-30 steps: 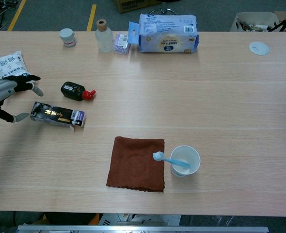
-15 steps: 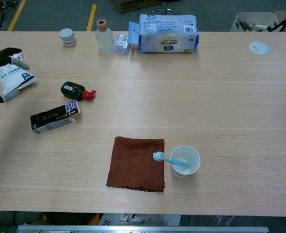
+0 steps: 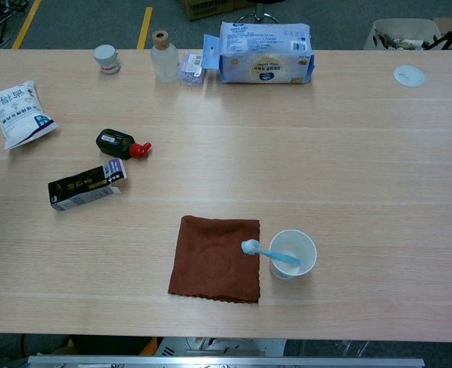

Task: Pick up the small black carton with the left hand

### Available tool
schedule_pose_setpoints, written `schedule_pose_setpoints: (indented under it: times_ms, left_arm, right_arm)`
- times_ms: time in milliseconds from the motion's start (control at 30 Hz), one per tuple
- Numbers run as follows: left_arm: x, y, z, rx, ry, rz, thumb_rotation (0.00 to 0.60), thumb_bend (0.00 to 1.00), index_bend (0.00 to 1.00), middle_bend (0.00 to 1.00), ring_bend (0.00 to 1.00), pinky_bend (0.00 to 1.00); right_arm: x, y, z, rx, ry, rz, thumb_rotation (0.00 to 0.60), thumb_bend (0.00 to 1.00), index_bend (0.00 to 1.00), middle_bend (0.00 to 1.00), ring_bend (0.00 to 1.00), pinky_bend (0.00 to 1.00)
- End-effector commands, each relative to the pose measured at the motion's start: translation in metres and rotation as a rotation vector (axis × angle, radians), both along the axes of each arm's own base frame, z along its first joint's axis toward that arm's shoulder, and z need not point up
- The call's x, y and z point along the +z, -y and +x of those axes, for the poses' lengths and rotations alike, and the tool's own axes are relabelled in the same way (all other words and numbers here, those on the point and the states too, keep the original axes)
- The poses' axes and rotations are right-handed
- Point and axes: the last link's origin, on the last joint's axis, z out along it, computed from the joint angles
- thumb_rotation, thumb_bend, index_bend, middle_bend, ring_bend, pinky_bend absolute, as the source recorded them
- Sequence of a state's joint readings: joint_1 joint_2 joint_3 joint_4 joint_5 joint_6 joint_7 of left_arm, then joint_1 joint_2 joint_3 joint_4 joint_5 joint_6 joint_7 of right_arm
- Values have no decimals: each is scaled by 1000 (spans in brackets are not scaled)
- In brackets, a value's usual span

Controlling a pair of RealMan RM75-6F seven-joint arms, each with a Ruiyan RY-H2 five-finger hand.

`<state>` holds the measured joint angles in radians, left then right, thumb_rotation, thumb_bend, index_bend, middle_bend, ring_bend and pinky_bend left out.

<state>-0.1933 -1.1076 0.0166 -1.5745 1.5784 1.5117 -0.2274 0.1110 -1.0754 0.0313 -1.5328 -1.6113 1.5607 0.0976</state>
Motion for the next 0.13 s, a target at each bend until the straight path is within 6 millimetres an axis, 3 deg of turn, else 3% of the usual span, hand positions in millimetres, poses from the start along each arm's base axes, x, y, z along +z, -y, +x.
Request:
schedule_pose_setpoints:
  times_ms: [33, 133]
  left_arm:
    - [0, 1, -2, 8, -3, 2, 600, 378, 267, 85, 87, 128]
    - [0, 1, -3, 10, -1, 1, 600, 378, 267, 85, 87, 128]
  right_arm:
    - [0, 1, 2, 1, -9, 3, 600, 190, 104, 121, 88, 183]
    - [-2, 3, 3, 4, -17, 14, 600, 191, 104, 121, 88, 183]
